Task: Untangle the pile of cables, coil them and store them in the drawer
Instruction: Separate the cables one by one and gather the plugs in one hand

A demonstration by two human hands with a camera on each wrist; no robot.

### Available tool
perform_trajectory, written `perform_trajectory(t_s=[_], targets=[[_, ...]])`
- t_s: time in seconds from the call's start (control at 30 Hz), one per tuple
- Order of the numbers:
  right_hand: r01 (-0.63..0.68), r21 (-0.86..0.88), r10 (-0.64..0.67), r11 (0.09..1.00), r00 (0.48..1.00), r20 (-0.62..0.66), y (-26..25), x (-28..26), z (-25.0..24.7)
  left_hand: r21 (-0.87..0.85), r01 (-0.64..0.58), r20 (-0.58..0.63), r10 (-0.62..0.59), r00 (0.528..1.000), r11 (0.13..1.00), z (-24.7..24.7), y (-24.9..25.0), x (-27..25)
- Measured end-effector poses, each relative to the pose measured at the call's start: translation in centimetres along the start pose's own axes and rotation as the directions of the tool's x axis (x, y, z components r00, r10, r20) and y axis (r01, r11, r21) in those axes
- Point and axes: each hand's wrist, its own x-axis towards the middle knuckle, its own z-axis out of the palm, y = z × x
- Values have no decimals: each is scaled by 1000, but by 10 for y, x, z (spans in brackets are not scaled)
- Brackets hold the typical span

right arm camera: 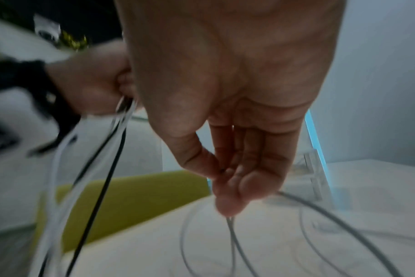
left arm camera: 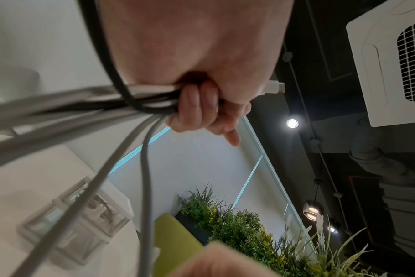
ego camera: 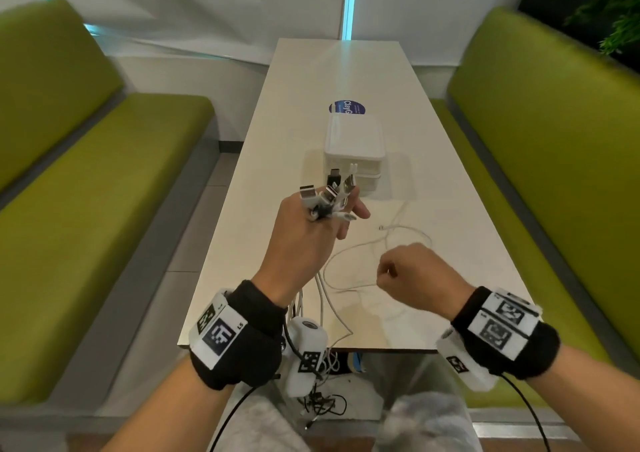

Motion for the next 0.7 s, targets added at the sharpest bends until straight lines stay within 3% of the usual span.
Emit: perform_trajectory(t_s=[0.13,0.27,0.4,0.53,0.63,0.7], targets=[[64,286,-49,956,997,-58,-14,-5,-47,94,36,28,-39,999,995,5,-13,2],[173,478,-63,861,970,-237,-25,-12,-70,210,-1,-1,1,1000,978,10,-22,3],[255,655,-9,711,935,-355,-25,-15,-70,241,-5,-17,9,1000,971,12,-23,5],[384,667,-52,639,886,-460,-28,-14,-66,340,-4,103,-33,994,940,18,-24,1],[447,646,-78,619,853,-516,-32,-9,-59,313,-18,100,-14,995,949,20,-24,-2],[394,662,-89,638,891,-445,-33,-6,-51,251,-5,57,-10,998,968,19,-21,-3]])
